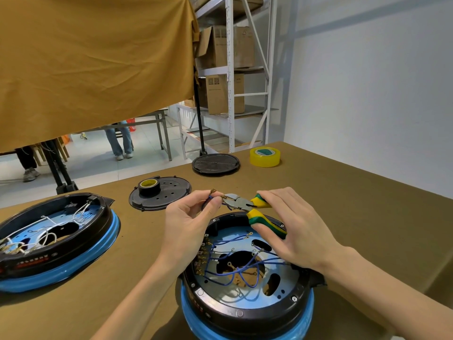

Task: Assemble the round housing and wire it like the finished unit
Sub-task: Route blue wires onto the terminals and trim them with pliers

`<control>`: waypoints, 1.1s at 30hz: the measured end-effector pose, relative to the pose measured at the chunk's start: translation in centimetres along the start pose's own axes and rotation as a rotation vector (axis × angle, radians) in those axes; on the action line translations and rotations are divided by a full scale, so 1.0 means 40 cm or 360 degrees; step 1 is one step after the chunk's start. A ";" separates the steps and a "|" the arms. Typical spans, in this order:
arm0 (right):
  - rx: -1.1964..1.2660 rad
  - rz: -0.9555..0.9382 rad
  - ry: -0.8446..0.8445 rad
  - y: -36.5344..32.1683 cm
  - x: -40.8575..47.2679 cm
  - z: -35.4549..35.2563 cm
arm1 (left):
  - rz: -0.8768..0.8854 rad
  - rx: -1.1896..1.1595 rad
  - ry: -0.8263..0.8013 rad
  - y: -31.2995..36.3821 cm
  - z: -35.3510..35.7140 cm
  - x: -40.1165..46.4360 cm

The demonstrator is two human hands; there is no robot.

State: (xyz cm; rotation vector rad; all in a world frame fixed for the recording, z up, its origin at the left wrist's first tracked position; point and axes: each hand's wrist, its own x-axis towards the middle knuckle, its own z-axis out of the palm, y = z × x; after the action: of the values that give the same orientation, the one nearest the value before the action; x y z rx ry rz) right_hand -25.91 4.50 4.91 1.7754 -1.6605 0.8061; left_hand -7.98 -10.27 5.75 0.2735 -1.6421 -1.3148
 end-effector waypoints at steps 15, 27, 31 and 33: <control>0.0046 -0.0002 -0.0040 -0.002 -0.001 0.001 | -0.0020 0.0010 0.0038 -0.008 -0.004 0.000; 0.0025 0.0027 -0.0030 -0.004 -0.001 0.001 | -0.0014 0.0043 0.0041 -0.007 -0.003 0.001; 0.0024 0.0023 -0.0041 -0.004 0.001 0.001 | -0.0009 0.0048 0.0045 -0.007 -0.001 0.002; 0.0022 0.0019 -0.0046 -0.005 0.001 0.000 | -0.0005 0.0051 0.0041 -0.007 -0.001 0.002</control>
State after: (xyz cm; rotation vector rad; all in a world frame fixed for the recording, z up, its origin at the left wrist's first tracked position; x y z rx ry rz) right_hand -25.73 4.47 4.92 1.7959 -1.6893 0.8028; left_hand -8.10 -10.45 5.56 0.3115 -1.6428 -1.2831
